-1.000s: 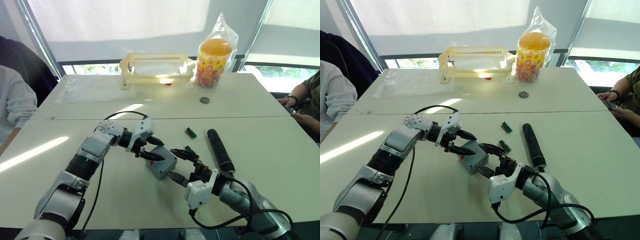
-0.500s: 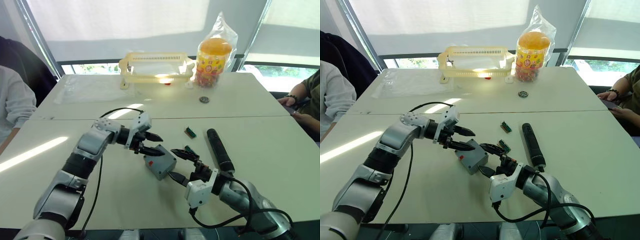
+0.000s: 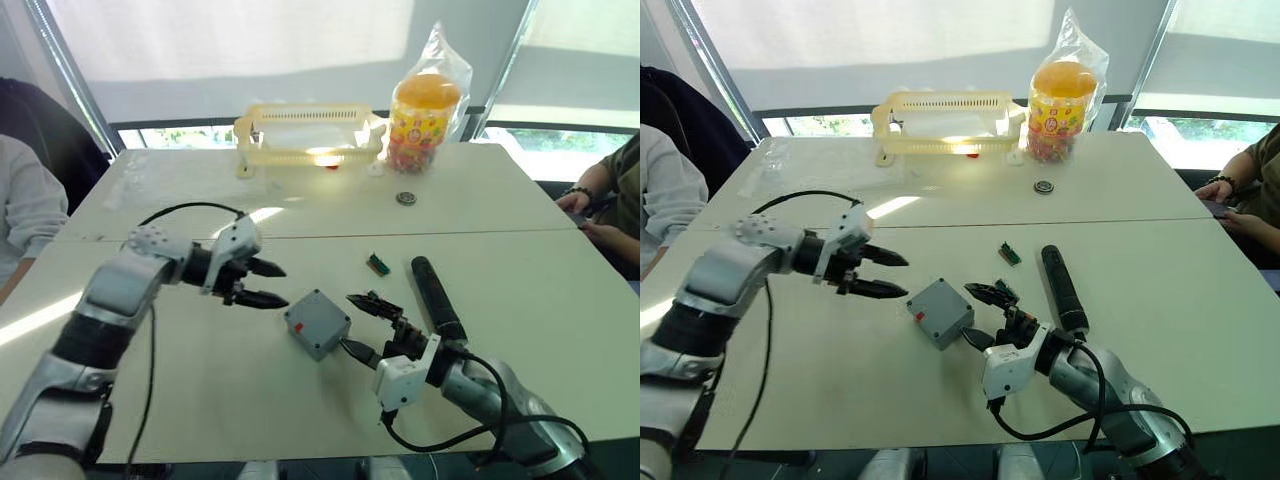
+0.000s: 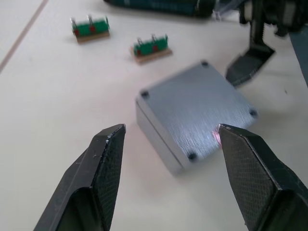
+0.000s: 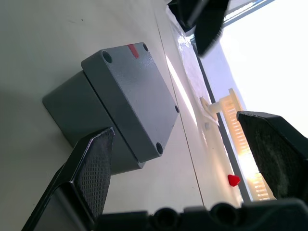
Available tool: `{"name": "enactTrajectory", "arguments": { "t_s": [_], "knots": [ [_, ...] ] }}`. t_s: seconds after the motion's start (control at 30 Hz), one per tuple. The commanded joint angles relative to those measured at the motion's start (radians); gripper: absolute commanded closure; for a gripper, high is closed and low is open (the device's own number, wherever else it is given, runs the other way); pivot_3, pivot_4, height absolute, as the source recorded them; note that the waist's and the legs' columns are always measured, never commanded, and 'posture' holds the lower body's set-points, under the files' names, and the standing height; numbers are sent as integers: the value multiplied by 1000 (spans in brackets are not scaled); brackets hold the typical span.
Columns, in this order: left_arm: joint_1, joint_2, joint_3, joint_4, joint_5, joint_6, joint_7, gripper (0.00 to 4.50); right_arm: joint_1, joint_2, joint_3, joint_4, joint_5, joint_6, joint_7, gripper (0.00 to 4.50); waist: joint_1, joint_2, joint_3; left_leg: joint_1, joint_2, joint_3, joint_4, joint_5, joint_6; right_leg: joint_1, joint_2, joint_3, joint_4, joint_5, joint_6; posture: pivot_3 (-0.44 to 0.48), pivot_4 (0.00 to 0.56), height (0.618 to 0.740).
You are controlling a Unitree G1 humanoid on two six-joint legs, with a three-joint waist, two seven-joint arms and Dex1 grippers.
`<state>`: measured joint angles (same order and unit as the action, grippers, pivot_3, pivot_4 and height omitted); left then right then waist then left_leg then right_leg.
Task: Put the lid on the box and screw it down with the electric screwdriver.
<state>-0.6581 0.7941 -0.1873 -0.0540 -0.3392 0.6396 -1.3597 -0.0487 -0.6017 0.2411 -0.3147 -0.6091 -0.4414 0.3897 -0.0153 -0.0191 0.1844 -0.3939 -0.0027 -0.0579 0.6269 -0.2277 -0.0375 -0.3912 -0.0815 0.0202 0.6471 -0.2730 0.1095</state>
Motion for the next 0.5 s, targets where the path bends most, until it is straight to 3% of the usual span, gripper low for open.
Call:
{"name": "enactTrajectory", "arguments": {
  "t_s": [0.03,0.2,0.5],
  "knots": [
    [46,48,30,-109,-35,23,-7,1360,-5,4,-27,-17,22,1,-14,47,5,-1,1,0,0,0,0,0,0,0,0,0,0,0,0,0,150,740],
    [109,41,8,-83,19,-53,55,1360,9,20,-42,-66,114,49,27,47,4,-1,1,-1,0,0,2,0,0,0,0,0,0,-2,-3,0,150,740],
    [61,-53,-47,51,94,-179,87,1360,23,-2,-44,-75,116,53,47,47,3,-1,1,-1,0,0,2,0,0,0,0,0,0,-2,-3,0,150,740]
  ]
}}
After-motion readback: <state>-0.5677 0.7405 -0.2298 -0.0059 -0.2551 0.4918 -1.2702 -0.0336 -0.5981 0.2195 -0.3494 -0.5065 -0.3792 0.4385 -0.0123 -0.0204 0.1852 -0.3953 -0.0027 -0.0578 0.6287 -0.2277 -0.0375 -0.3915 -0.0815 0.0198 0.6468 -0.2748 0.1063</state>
